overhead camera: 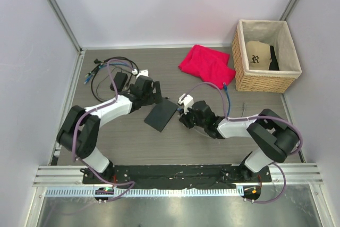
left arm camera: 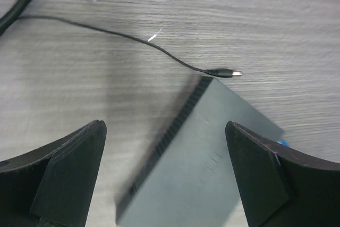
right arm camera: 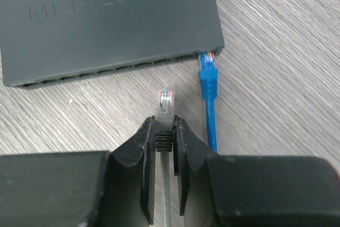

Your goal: Insert the plug into the switch port

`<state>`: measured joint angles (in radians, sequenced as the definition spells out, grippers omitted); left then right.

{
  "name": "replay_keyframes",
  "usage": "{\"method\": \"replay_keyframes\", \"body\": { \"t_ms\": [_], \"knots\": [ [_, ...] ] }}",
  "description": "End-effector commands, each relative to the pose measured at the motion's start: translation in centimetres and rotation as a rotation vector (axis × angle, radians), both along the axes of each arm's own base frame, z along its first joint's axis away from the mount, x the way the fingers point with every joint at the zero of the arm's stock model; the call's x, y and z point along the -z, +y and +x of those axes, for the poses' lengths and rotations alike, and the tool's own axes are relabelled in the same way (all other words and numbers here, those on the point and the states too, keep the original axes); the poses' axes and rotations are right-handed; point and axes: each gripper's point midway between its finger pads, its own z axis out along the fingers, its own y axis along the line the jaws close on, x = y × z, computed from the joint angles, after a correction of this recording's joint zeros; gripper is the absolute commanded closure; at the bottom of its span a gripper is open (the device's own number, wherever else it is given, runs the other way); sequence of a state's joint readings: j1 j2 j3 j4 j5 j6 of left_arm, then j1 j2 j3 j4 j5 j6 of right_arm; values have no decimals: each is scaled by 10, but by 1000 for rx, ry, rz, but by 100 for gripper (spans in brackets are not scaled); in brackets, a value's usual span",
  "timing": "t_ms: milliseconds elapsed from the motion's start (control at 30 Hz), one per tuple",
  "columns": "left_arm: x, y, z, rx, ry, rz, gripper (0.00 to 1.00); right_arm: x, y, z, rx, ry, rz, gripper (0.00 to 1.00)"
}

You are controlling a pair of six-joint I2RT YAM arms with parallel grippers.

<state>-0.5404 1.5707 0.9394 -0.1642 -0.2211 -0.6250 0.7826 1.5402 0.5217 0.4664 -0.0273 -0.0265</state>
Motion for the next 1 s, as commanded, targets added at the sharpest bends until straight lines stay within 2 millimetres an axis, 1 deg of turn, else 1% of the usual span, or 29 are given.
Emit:
{"method": "replay_keyframes", "body": {
  "t_ms": [0,67,100,133,167,333,500,633,667,967],
  "knots": [
    [8,-14,13,193,-58,39,0,-18,19,13,-60,-27,62,99],
    [17,-17,15,224,-57,45,0,-17,19,19,-53,-29,63,99],
    [21,-17,13,246,-50,56,0,-13,20,19,-56,-21,56,99],
    [21,-21,15,265,-64,46,0,-15,23,21,-62,-21,60,99],
    [23,-26,13,294,-59,31,0,-13,22,21,-62,-17,56,99],
    [33,-28,9,326,-51,29,0,-7,26,25,-63,-4,56,99],
    [43,-27,5,328,-21,43,1,-11,31,27,-69,-11,77,99],
    [47,-24,5,321,-6,56,3,-18,31,26,-73,-17,86,99],
    [46,-24,6,323,-8,57,3,-22,32,27,-73,-24,91,99],
    [50,-24,5,330,2,65,4,-31,28,30,-49,-43,92,99]
  ]
}}
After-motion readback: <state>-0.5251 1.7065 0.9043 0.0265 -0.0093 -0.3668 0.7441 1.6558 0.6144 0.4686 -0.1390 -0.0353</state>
